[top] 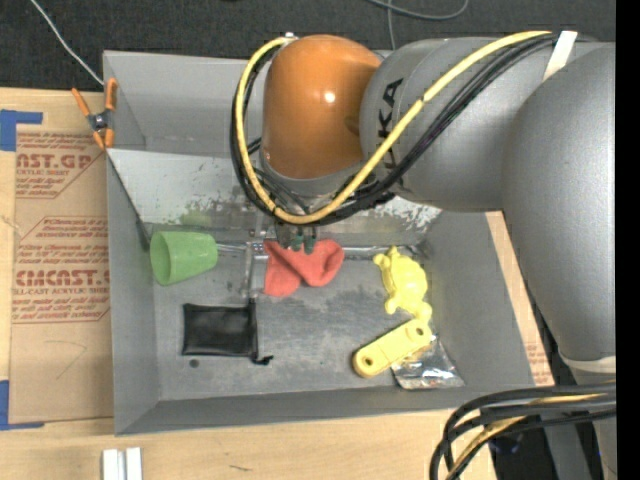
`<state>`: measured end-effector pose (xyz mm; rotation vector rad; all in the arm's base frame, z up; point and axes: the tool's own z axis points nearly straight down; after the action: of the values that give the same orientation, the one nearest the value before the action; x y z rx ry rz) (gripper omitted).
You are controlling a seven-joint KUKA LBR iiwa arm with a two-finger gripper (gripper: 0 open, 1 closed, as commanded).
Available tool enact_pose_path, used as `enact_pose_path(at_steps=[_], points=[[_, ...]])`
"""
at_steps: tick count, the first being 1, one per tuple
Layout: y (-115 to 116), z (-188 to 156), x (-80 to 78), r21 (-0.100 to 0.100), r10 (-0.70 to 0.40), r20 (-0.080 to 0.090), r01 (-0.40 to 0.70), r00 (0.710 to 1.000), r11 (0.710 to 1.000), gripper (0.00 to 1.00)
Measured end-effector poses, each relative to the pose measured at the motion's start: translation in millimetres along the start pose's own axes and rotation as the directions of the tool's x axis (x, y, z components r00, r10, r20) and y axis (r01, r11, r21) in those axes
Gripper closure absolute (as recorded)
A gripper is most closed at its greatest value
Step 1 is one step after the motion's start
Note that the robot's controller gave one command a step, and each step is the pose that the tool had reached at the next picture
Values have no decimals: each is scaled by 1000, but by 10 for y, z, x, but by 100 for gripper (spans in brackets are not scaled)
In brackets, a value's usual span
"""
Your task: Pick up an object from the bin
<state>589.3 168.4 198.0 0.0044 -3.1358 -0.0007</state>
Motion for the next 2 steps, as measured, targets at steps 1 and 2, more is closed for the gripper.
enact_pose_path(at_steps=[1,2], points=[[-12,-51,-17,-1,3,7,-3,1000,1000,0],[-60,911,100,0,-89,7,89,996,996,0]])
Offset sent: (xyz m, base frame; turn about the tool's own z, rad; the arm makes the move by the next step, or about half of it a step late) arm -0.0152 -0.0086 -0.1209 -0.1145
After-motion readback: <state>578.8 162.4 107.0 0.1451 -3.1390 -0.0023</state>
